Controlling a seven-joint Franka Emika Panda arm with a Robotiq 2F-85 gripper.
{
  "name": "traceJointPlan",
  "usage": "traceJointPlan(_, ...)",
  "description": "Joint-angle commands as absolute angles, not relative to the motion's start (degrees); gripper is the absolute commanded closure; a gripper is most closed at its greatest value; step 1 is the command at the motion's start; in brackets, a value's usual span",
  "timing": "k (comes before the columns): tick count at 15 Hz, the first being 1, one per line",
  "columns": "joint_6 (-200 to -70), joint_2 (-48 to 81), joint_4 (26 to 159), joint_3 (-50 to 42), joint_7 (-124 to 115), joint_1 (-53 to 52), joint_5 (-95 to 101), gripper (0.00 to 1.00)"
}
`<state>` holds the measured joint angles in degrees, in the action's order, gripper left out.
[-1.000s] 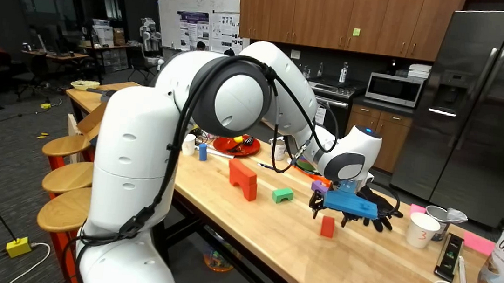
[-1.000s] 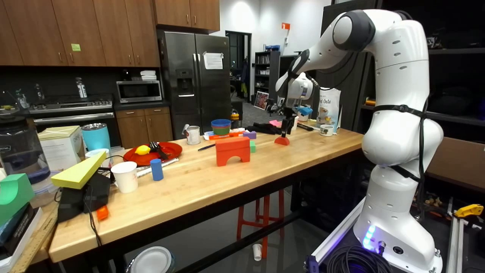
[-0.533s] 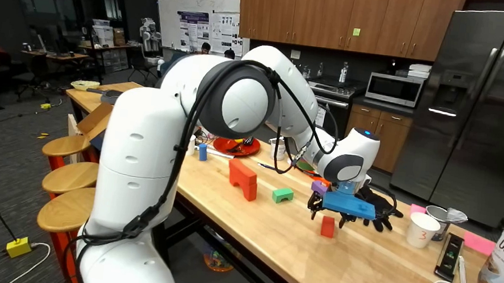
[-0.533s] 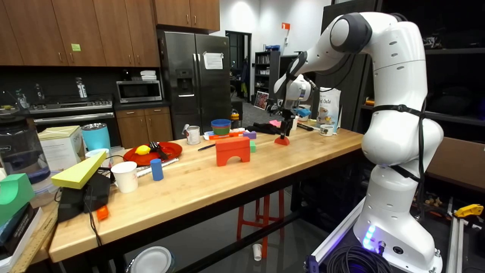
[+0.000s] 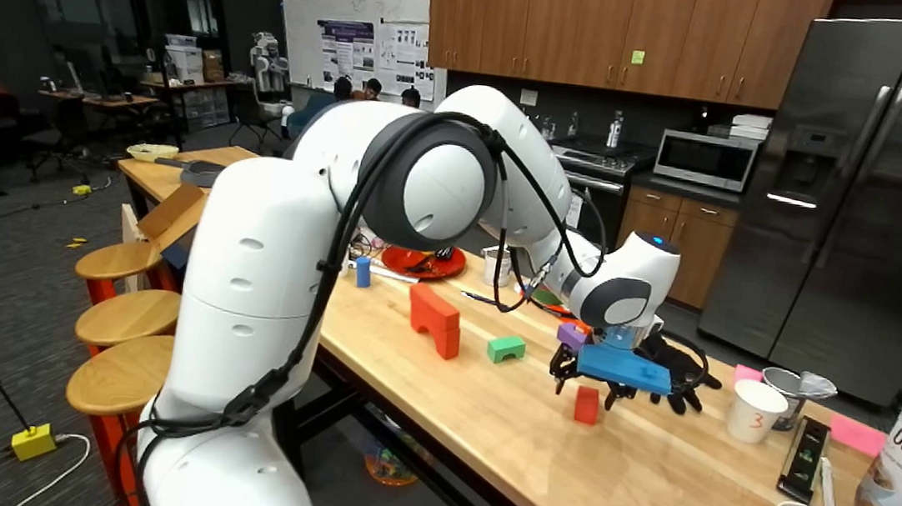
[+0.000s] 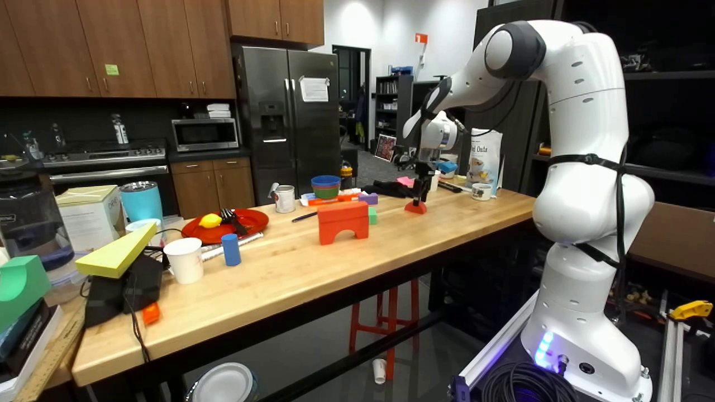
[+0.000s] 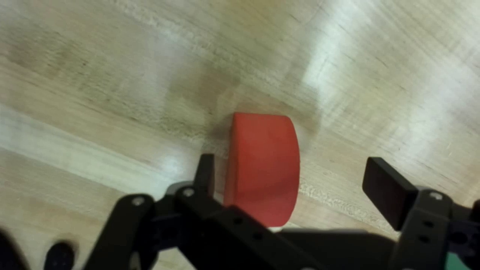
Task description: Put the right orange block on the left orange block
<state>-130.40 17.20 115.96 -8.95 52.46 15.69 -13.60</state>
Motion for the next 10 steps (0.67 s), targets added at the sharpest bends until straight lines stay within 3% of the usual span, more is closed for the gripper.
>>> traceJointPlan(1, -128.8, 17.9, 114.6, -7.8, 53.5, 17.2, -13.8, 0.0)
traceJointPlan(2, -128.7, 17.9, 114.6, -7.7, 53.6, 17.3, -13.9, 0.0)
traceJointPlan(4, -128.7, 17.9, 114.7, -7.7, 53.6, 17.5, -14.1, 0.26)
traceJointPlan(10, -128.2, 18.2, 114.4, -7.6, 53.5, 17.8, -14.0, 0.69)
